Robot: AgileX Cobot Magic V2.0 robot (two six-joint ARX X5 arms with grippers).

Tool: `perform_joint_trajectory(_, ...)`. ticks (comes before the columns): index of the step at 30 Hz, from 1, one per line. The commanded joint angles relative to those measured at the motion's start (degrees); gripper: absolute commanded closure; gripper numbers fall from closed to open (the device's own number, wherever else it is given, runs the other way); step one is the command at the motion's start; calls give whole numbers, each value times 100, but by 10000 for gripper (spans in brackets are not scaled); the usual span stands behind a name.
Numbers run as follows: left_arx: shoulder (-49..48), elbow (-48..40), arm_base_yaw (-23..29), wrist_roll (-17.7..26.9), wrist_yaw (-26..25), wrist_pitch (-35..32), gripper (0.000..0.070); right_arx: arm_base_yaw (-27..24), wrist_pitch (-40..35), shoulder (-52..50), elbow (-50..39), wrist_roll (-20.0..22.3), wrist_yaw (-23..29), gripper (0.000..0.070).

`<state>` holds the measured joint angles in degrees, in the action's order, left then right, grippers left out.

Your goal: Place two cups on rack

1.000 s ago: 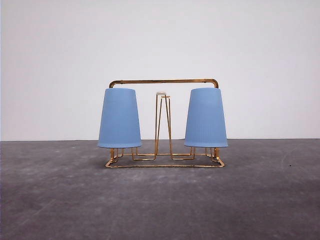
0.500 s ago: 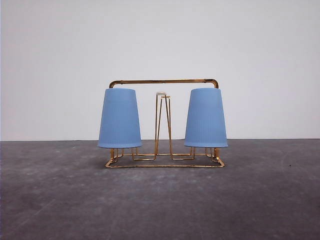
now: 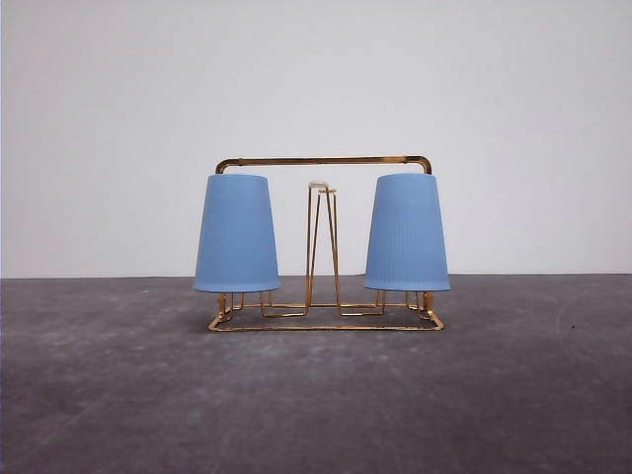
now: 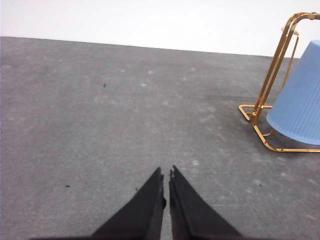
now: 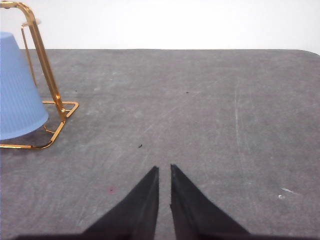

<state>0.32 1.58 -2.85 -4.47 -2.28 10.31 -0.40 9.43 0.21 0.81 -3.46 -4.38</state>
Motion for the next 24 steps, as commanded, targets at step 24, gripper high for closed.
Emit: perform_joint_trajectory(24, -7, -87, -7, 55, -7, 31, 700, 0, -39, 0, -10, -93, -4, 660)
